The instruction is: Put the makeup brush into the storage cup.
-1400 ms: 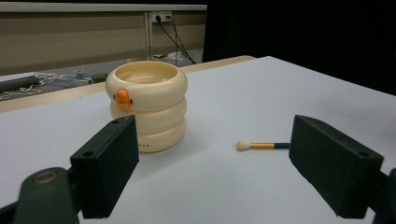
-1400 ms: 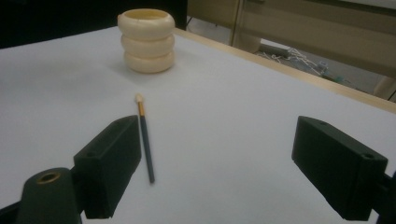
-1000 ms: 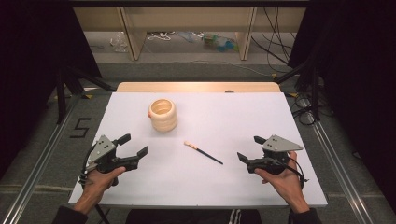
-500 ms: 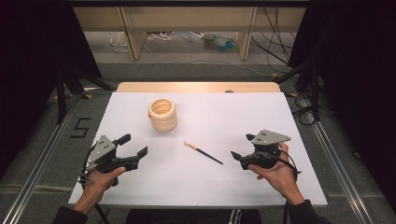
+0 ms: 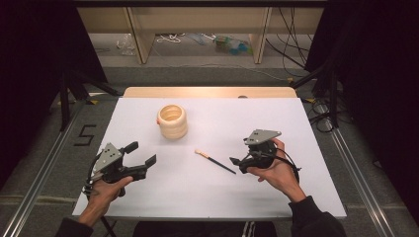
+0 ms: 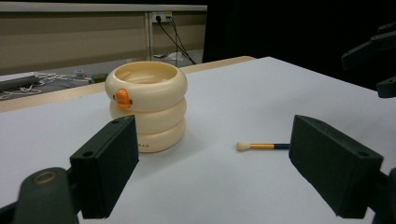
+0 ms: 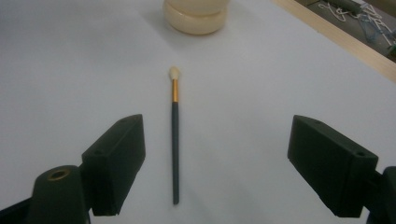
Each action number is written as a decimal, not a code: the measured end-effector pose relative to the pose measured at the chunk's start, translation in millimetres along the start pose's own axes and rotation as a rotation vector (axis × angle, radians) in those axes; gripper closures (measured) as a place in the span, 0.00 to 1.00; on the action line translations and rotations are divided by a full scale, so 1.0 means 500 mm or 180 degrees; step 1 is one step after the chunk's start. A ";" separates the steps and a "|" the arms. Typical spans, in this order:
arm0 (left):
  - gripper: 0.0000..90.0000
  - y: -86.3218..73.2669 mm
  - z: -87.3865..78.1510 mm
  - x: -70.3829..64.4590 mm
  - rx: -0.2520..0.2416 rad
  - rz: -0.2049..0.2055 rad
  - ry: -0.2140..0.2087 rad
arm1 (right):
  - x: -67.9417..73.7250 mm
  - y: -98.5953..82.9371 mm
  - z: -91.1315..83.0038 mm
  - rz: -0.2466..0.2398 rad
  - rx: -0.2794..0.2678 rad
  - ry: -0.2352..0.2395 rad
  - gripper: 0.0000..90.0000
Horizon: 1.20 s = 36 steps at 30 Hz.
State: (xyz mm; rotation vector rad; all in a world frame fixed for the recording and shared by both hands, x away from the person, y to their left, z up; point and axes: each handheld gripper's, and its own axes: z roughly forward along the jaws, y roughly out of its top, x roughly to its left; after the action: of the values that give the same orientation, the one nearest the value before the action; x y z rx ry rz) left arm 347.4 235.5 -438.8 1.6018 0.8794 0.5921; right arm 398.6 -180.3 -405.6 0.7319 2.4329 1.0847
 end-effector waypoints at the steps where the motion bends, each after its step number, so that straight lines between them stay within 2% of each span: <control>1: 0.17 0.000 0.000 0.000 0.0000 0.0001 0.0000 | 0.001 0.005 0.003 0.0015 0.0027 0.0024 0.22; 5: 0.17 0.000 0.000 0.001 0.0001 -0.0004 0.0000 | -0.001 0.022 0.018 -0.0039 0.0108 0.0070 0.22; 10: 0.17 0.000 0.000 0.001 0.0007 -0.0009 0.0000 | -0.002 0.030 0.032 -0.0048 0.0165 0.0129 0.23; 14: 0.17 0.000 0.000 0.000 0.0005 -0.0021 -0.0002 | -0.002 0.038 0.047 -0.0071 0.0200 0.0108 0.23; 18: 0.17 0.000 0.001 0.001 0.0010 -0.0006 -0.0004 | -0.002 0.048 0.059 -0.0070 0.0293 0.0169 0.24; 20: 0.17 0.000 0.000 0.002 0.0008 -0.0005 -0.0001 | -0.003 0.054 0.073 -0.0067 0.0433 0.0196 0.24; 21: 0.17 0.000 0.000 0.002 0.0008 -0.0005 -0.0001 | -0.003 0.055 0.081 -0.0100 0.0420 0.0194 0.24; 23: 0.17 0.000 0.000 0.002 0.0008 -0.0006 -0.0001 | 0.001 0.059 0.091 -0.0072 0.0492 0.0213 0.25; 28: 0.17 0.000 0.001 0.002 0.0016 0.0000 -0.0009 | 0.005 0.062 0.115 -0.0119 0.0636 0.0255 0.26; 29: 0.17 0.000 0.001 0.001 0.0013 -0.0004 -0.0011 | 0.005 0.064 0.124 -0.0156 0.0722 0.0282 0.26; 32: 0.17 0.000 0.001 0.002 0.0011 -0.0004 -0.0008 | 0.006 0.067 0.135 -0.0187 0.0792 0.0273 0.27; 36: 0.17 0.000 0.001 0.002 0.0010 -0.0006 -0.0007 | 0.005 0.071 0.144 -0.0199 0.0852 0.0342 0.28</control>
State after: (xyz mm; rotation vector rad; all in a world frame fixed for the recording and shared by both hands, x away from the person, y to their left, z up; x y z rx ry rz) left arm 348.2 236.0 -438.9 1.6040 0.8806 0.5879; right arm 445.5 -117.9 -424.0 0.6877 2.7076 0.8023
